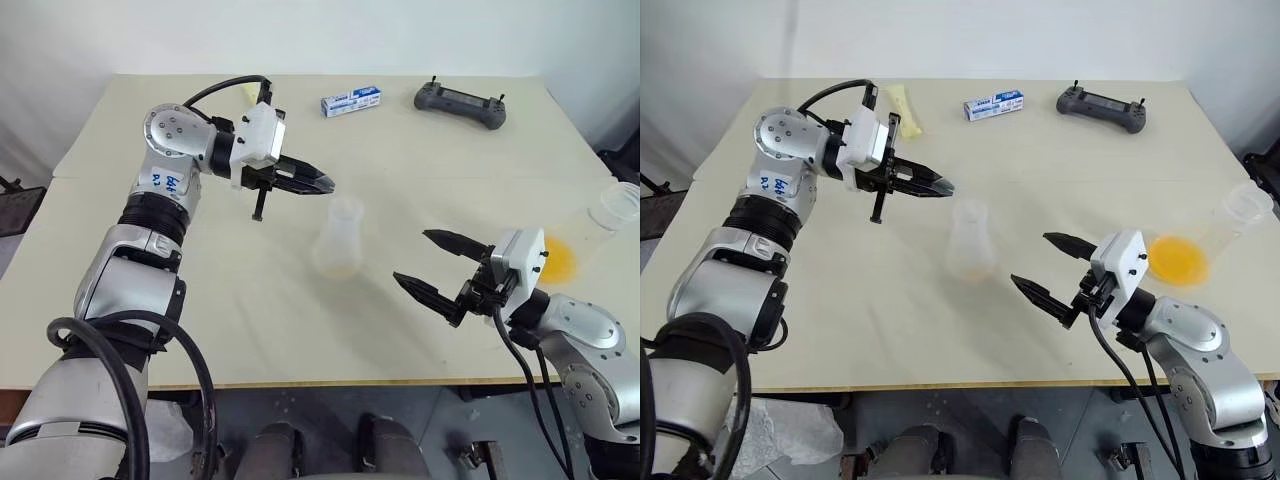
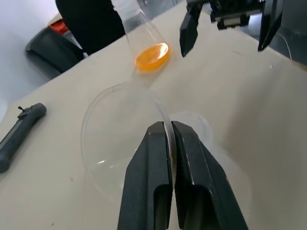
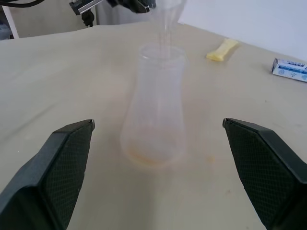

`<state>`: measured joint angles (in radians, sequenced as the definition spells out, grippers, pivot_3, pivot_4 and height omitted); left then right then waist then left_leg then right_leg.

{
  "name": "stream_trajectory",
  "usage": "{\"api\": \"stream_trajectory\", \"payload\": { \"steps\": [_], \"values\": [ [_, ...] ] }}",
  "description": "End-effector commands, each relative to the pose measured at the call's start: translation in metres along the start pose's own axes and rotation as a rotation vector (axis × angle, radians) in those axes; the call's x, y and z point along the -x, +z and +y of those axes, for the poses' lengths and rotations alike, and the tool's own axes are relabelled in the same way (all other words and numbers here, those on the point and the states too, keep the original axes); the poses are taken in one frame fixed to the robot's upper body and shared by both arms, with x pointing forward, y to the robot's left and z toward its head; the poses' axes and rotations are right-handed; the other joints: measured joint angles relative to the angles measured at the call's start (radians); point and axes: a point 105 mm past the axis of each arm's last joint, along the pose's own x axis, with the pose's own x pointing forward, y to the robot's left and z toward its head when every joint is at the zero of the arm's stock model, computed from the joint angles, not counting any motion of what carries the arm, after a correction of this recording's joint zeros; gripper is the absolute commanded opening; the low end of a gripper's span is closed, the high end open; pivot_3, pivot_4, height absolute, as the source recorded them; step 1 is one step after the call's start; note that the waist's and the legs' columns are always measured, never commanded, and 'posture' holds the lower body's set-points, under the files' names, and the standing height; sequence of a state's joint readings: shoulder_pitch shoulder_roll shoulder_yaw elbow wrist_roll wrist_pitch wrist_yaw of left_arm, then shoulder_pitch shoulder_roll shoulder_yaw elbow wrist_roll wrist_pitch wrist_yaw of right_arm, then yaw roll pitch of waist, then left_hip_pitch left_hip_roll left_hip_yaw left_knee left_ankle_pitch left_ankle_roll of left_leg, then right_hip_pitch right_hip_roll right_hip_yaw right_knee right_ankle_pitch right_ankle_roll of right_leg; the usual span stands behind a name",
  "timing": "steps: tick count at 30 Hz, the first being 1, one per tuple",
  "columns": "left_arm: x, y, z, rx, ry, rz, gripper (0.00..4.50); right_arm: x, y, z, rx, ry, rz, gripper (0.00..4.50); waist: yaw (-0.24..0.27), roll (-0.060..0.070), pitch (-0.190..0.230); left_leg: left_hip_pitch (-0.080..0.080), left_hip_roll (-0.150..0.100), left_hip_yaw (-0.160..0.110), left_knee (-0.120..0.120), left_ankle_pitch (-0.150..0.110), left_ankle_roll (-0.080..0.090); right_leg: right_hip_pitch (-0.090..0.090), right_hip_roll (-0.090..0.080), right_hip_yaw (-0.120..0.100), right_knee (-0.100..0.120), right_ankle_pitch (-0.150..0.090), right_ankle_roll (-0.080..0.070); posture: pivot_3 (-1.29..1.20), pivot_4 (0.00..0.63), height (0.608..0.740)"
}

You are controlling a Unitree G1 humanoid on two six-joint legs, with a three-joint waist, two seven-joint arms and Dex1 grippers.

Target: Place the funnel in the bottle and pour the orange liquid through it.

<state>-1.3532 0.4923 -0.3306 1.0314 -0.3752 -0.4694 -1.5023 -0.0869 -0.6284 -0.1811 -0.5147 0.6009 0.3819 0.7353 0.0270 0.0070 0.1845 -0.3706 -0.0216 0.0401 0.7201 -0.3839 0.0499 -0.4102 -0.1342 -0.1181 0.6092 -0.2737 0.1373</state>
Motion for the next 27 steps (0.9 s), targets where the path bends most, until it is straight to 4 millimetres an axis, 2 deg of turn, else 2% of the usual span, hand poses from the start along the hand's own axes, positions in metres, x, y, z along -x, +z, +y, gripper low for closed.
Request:
{"api": "stream_trajectory", "payload": {
  "steps": [1,13,16,23,25,27],
  "values": [
    [0.004,0.009,-0.005,-0.086,-0.129,0.043,0.01,0.003,0.013,0.002,0.043,-0.017,-0.044,4.50,0.000,0.000,0.000,0.000,0.000,0.000,0.000,0.000,0.000,0.000,0.000,0.000,0.000,0.000,0.000,0.00,0.150,0.740],
    [-0.007,0.007,-0.008,-0.207,-0.259,0.167,0.01,0.003,0.008,0.004,0.040,-0.042,-0.049,4.50,-0.001,-0.001,0.000,0.000,0.000,0.001,0.000,0.000,0.000,0.000,0.000,0.000,-0.001,0.000,0.000,0.00,0.150,0.740],
    [-0.009,0.007,-0.008,-0.227,-0.272,0.182,0.74,0.004,0.008,0.004,0.040,-0.047,-0.049,4.50,-0.001,-0.001,0.000,0.000,-0.001,0.001,0.000,0.000,0.000,0.000,0.000,0.000,-0.001,0.000,0.000,0.00,0.150,0.740],
    [-0.014,0.016,-0.002,-0.223,-0.252,0.136,2.88,0.007,0.006,0.003,0.048,-0.062,-0.038,4.50,0.000,-0.001,0.001,-0.001,0.000,0.001,0.000,0.000,0.001,0.000,0.000,0.000,-0.002,0.000,0.000,0.00,0.150,0.740],
    [-0.015,0.020,0.000,-0.223,-0.238,0.107,3.64,0.009,0.007,0.001,0.054,-0.066,-0.033,4.50,-0.001,-0.001,0.001,-0.001,0.000,0.001,0.000,0.000,0.001,0.000,0.000,0.000,-0.001,0.000,0.000,0.00,0.150,0.740],
    [-0.014,0.023,0.002,-0.216,-0.219,0.088,4.17,0.010,0.008,-0.002,0.061,-0.072,-0.031,4.50,-0.001,-0.001,0.001,-0.001,0.000,0.001,0.000,0.000,0.001,0.000,0.000,0.000,-0.001,0.000,0.000,0.00,0.150,0.740]
  ]
}}
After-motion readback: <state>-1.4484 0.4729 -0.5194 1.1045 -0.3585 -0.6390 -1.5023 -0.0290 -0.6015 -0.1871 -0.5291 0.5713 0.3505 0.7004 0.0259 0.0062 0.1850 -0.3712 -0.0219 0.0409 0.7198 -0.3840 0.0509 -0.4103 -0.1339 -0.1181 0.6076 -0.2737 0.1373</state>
